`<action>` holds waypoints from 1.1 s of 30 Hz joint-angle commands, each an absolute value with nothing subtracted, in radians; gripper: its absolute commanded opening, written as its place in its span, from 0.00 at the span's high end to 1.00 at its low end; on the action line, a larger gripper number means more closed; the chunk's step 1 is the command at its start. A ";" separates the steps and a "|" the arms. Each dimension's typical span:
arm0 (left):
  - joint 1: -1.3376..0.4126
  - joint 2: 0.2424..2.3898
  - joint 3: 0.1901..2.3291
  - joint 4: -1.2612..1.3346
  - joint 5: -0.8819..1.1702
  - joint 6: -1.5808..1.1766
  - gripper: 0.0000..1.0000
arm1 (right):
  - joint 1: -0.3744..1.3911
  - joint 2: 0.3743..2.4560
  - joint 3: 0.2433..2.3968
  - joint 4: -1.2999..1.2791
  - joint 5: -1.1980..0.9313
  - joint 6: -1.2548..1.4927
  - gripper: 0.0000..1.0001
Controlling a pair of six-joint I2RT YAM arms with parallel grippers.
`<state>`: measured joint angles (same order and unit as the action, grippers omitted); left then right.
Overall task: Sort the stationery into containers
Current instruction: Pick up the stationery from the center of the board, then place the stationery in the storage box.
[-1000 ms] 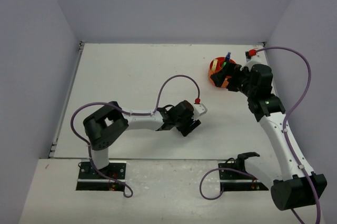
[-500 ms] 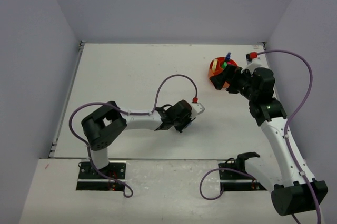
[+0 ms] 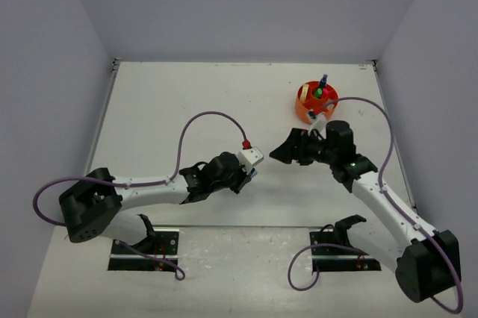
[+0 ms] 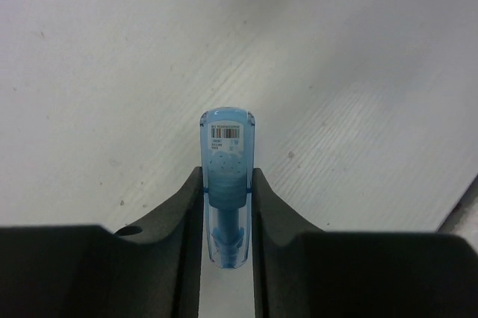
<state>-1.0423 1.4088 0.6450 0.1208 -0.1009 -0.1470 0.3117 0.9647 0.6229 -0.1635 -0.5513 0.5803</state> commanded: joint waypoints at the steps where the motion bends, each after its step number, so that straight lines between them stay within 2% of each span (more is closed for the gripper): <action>1: -1.076 1.322 0.605 0.379 -0.107 -0.143 1.00 | 0.515 1.041 0.601 -0.030 -0.502 0.657 0.23; 6: -1.094 1.258 0.556 0.466 -0.080 -0.126 1.00 | 0.569 1.099 0.577 0.004 -0.452 0.684 0.32; 9: -1.101 1.204 0.507 0.511 -0.076 -0.124 1.00 | 0.607 1.130 0.580 0.050 -0.479 0.699 0.43; 13: -1.103 1.172 0.485 0.537 -0.070 -0.120 1.00 | 0.619 1.159 0.575 0.112 -0.528 0.724 0.91; 15: -1.103 1.175 0.489 0.524 -0.078 -0.118 1.00 | 0.621 1.162 0.575 0.120 -0.541 0.730 1.00; 16: -1.103 1.178 0.494 0.510 -0.097 -0.122 0.93 | 0.621 1.161 0.579 0.119 -0.539 0.731 1.00; 17: -1.103 1.182 0.502 0.487 -0.123 -0.130 0.78 | 0.620 1.157 0.587 0.113 -0.530 0.730 1.00; 18: -1.103 1.186 0.514 0.447 -0.152 -0.147 0.49 | 0.619 1.153 0.600 0.085 -0.510 0.718 1.00; 20: -1.104 1.187 0.570 0.358 -0.209 -0.173 0.05 | 0.604 1.145 0.634 0.031 -0.442 0.689 1.00; 21: -1.107 1.187 0.578 0.309 -0.231 -0.188 0.00 | 0.587 1.144 0.649 0.012 -0.410 0.681 1.00; 27: -1.123 1.101 0.729 -0.153 -0.445 -0.377 0.00 | 0.245 1.155 0.752 -0.051 -0.267 0.716 1.00; 33: -1.124 0.893 0.729 -0.385 -0.374 -0.426 0.00 | 0.125 1.277 0.938 -0.050 -0.059 0.748 1.00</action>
<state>-1.1198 1.0094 0.7010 -0.1450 -0.3653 -0.3539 0.1628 1.1949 0.8004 -0.0576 -0.2308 0.7213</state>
